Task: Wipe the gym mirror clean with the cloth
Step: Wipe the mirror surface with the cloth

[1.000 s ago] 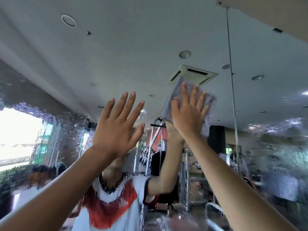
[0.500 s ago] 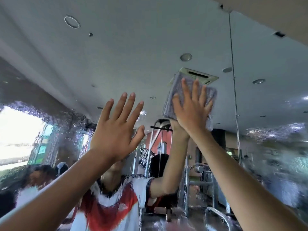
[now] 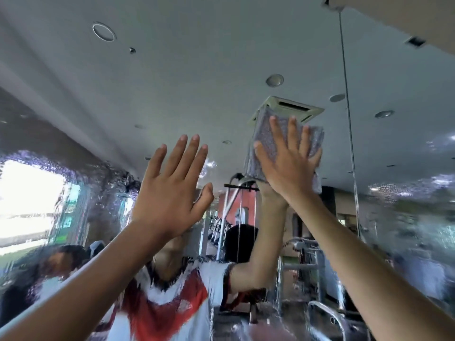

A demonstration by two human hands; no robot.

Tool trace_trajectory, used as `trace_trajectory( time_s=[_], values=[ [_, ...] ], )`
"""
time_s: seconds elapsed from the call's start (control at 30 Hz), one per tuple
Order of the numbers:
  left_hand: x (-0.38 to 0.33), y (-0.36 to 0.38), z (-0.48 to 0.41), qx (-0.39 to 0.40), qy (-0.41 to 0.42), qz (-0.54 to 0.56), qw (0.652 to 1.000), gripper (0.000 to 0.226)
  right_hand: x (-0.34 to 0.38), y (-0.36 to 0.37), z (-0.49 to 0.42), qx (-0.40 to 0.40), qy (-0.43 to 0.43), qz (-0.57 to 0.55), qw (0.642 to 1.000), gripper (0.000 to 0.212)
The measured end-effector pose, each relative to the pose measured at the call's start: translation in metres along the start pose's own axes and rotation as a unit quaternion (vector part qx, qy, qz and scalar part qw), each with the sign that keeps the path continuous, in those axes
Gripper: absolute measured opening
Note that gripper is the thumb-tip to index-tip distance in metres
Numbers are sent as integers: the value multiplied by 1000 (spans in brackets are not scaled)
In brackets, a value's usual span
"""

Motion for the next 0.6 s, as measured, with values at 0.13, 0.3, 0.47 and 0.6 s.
trace_trajectory(
  time_s=[0.13, 0.3, 0.47, 0.6],
  values=[
    [-1, -2, 0, 4, 1, 5, 1000, 69, 32, 17, 49, 27, -131, 29, 991, 84],
    [0, -2, 1, 5, 3, 0, 1000, 70, -7, 14, 97, 63, -329, 70, 940, 79],
    [-3, -2, 0, -3, -1, -6, 1000, 71, -29, -4, 25, -8, -95, 15, 995, 80],
    [0, -2, 1, 2, 23, -4, 1000, 72, 4, 5, 11, -28, -22, 16, 999, 83]
  ],
)
Point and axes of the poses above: each hand's wrist, its own z-axis away from the middle knuckle, its own y-axis out of the palm, x = y × z, the point moved 6 cm from there along -z, towards the middle knuckle, and after that the axes turned 10 degrees about -z, right-handed, at the moved point
